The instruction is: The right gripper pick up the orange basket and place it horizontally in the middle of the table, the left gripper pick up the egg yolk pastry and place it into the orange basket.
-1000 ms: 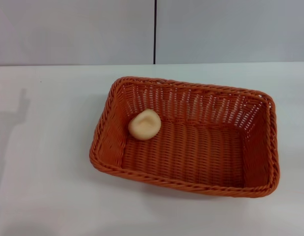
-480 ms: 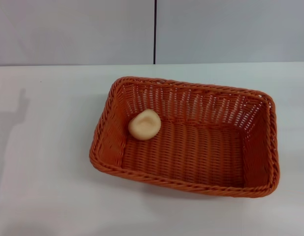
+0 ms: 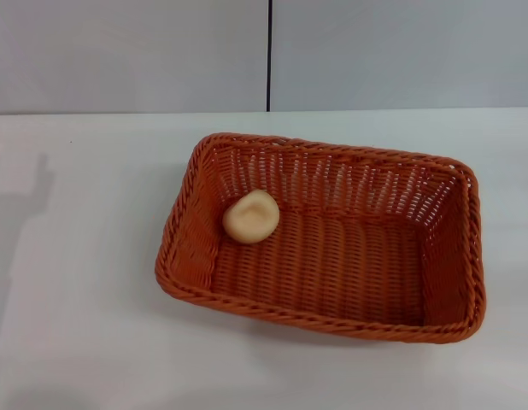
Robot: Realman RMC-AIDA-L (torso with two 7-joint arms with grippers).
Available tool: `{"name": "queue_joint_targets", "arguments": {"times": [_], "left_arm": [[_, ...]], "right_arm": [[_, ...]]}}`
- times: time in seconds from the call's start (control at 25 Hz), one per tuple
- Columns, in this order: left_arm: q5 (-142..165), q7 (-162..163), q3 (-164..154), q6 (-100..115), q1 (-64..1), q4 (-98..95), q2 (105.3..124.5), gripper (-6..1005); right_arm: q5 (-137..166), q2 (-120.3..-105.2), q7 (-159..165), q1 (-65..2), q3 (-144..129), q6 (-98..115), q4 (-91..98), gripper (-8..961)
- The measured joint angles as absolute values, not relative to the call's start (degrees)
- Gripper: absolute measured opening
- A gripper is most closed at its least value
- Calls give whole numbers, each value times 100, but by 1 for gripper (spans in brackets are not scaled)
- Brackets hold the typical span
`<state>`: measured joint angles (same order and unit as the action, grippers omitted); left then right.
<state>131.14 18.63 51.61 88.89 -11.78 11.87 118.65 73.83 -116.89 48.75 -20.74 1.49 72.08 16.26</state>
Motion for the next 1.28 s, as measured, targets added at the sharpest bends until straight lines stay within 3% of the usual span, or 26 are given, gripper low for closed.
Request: {"name": "queue_joint_targets", "arguments": {"times": [1.28], "left_arm": [[13113, 1864, 5159, 8891, -1216, 1194, 11872, 726]], "right_arm": [[7383, -11751, 4869, -2046, 237, 7185, 1635, 508]]}}
